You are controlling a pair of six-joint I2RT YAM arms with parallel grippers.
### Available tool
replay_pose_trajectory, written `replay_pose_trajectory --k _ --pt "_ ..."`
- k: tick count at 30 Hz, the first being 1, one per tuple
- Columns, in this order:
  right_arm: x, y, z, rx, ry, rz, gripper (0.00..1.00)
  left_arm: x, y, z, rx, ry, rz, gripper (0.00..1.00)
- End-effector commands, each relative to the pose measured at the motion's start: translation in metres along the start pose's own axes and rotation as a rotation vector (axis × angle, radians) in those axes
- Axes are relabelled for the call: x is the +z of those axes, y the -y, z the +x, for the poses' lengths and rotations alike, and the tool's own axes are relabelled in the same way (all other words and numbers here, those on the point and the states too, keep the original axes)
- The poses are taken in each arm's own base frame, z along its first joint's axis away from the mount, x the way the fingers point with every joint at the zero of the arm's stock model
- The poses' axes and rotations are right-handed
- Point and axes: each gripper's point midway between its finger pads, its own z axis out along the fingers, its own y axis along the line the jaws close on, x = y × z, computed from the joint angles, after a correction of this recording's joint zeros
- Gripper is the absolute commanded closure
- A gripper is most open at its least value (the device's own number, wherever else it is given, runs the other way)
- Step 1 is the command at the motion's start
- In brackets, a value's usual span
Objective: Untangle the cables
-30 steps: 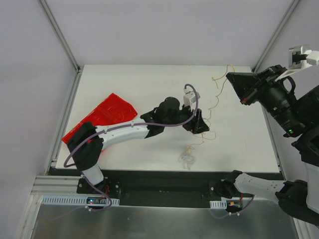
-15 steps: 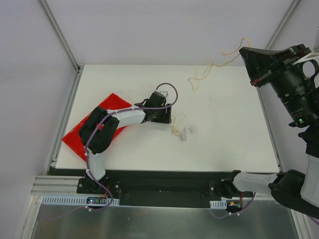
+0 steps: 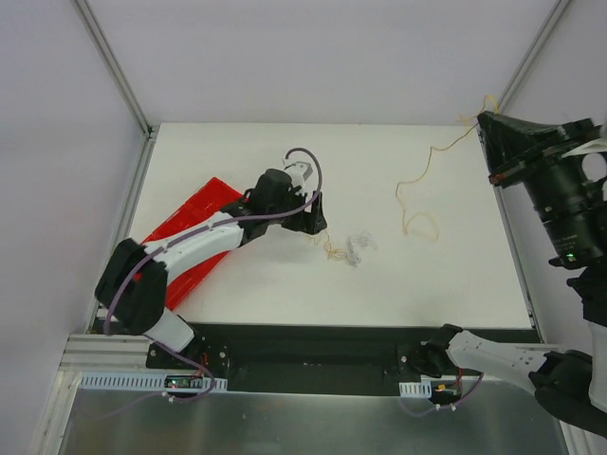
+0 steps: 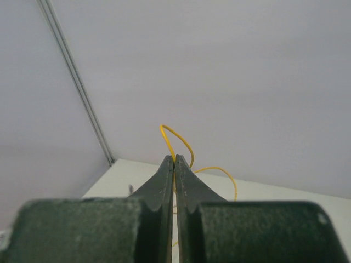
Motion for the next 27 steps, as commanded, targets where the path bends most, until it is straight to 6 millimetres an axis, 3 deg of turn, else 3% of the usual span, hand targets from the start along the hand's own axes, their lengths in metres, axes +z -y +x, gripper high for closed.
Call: replay_pose_trajectory --k 1,3,5,7,11,15,18,22,24,27 --pt "0.002 -0.007 0.053 -0.054 -0.100 -0.047 0.99 -0.079 0.066 -0.050 0.138 0.183 0.273 0.18" --pt "-0.003 -0.021 0.087 -0.085 -0.178 -0.143 0.99 -0.110 0.074 -0.061 0.175 0.254 0.295 0.15" --pt "-0.006 -0.034 0.122 -0.091 -0.266 -0.222 0.99 -0.135 0.068 -0.068 0.201 0.319 0.245 0.12" --pt "-0.008 -0.055 0.158 -0.051 -0.354 -0.323 0.99 -0.159 0.056 -0.073 0.247 0.380 0.173 0.11" --pt "-0.007 -0.108 0.206 0.120 -0.470 -0.533 1.00 -0.200 0.009 -0.070 0.271 0.452 -0.079 0.07" --pt "-0.004 -0.139 0.252 0.217 -0.549 -0.603 0.99 -0.242 -0.006 -0.058 0.255 0.501 -0.146 0.04" --pt "-0.003 -0.153 0.298 0.267 -0.650 -0.612 0.99 -0.245 -0.007 -0.038 0.181 0.495 -0.108 0.04" --pt "-0.008 -0.177 0.357 0.350 -0.783 -0.639 0.99 -0.231 -0.016 -0.009 0.086 0.424 -0.106 0.04" --pt "-0.011 -0.200 0.375 0.406 -0.814 -0.700 1.00 -0.225 -0.024 -0.002 0.047 0.403 -0.141 0.04" --pt "-0.016 -0.217 0.421 0.420 -0.912 -0.693 0.99 -0.214 -0.031 0.006 0.009 0.365 -0.171 0.04"
